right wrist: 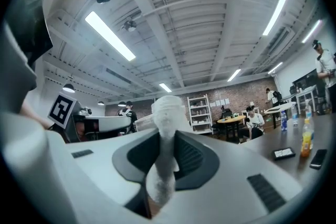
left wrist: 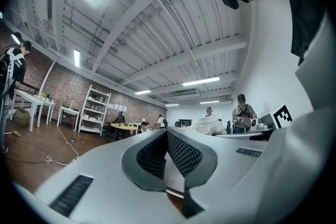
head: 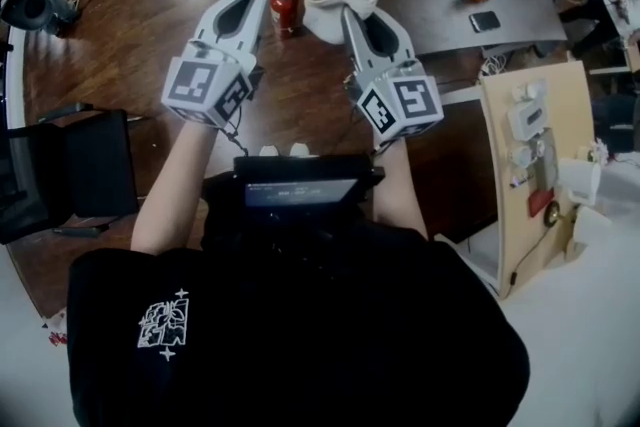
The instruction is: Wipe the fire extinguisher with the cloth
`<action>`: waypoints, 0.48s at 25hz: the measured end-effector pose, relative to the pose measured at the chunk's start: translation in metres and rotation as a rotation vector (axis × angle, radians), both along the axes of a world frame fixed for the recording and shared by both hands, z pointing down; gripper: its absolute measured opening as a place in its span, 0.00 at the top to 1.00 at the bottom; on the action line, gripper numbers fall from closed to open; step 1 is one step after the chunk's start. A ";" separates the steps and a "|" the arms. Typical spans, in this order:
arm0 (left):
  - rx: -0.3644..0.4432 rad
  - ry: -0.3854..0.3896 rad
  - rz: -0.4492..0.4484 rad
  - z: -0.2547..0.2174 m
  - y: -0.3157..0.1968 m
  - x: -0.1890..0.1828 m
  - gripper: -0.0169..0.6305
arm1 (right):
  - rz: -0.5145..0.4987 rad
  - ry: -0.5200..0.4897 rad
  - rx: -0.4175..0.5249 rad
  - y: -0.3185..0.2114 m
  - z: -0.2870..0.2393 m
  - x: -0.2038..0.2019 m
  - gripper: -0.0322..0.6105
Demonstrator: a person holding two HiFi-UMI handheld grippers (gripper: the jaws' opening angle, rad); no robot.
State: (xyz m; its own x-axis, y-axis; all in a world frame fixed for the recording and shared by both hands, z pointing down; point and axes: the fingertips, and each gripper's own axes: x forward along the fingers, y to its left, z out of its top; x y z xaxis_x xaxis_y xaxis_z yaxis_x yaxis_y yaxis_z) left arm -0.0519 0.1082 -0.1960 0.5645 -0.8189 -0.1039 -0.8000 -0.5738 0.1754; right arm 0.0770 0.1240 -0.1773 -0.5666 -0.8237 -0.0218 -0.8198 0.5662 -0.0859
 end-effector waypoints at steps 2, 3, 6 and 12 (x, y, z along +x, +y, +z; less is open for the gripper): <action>0.003 0.004 0.014 -0.001 0.001 0.003 0.97 | 0.002 0.003 0.000 0.000 -0.001 0.001 0.81; 0.004 0.003 0.018 -0.001 0.002 0.004 0.97 | 0.002 0.005 0.000 0.001 -0.001 0.000 0.81; 0.008 0.003 0.020 -0.003 0.003 0.005 0.97 | 0.006 0.015 0.004 0.002 -0.002 -0.001 0.81; 0.007 -0.008 0.009 -0.004 0.010 -0.006 0.97 | 0.020 0.018 0.015 0.010 -0.005 -0.008 0.82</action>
State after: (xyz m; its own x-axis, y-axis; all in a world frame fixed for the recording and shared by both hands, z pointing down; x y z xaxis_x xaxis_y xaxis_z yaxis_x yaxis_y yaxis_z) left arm -0.0577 0.1177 -0.1997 0.5724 -0.8132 -0.1051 -0.7963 -0.5818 0.1653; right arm 0.0690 0.1342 -0.1823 -0.5504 -0.8346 -0.0242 -0.8323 0.5507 -0.0628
